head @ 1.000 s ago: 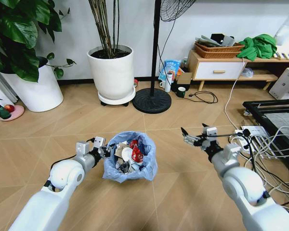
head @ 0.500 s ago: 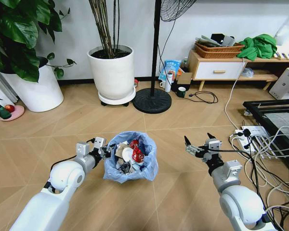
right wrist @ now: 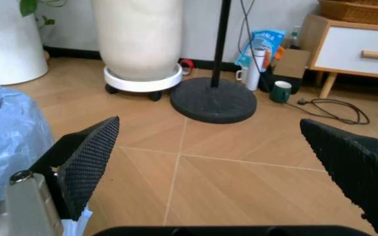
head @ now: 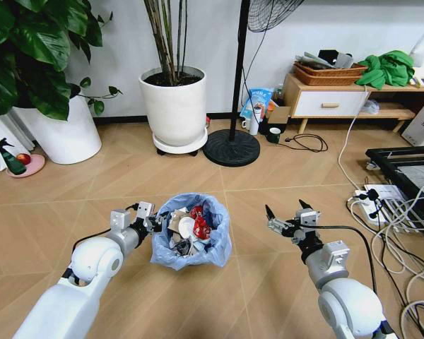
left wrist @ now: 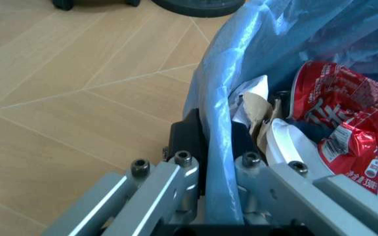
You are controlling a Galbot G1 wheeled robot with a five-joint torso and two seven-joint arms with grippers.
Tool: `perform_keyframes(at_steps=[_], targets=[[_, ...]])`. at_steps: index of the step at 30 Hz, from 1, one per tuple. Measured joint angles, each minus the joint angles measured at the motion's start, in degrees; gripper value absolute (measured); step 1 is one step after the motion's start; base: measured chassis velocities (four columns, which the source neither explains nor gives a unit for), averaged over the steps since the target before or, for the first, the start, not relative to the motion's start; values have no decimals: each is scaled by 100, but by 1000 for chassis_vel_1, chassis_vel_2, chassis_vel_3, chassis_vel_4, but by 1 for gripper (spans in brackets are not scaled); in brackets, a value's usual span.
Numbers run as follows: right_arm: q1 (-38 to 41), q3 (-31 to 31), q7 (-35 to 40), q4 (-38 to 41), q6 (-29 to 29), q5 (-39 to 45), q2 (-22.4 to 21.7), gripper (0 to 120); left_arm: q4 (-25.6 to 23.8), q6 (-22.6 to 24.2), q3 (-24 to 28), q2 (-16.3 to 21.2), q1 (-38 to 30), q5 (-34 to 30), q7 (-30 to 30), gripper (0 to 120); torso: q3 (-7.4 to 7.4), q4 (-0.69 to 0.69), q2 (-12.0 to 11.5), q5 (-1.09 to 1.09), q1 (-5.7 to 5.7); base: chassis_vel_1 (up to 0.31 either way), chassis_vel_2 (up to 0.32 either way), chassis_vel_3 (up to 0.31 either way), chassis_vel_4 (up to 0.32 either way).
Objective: Pick up the trash bin and place the garbage on the floor into it.
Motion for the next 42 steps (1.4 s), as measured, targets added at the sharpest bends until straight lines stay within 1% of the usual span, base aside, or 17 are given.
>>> perform_keyframes(at_steps=[3,20,42], targets=[[-1,-24,-18,1,1,-21,-5,100,-17,0,-6,-4,10,0,-4,2,0,-1,0,-3,0,93,74,-91,-83],[-39,-52,-62,41,5,-115,2,100,-75,0,-33,7,34,0,-16,2,0,-1,0,-2,0,86,96,-93,-93],[-116,-198,-167,-9,78,-331,45,100,-82,-7,-74,-41,67,34,-24,2,0,-1,0,-1,0,154,150,-153,-154]])
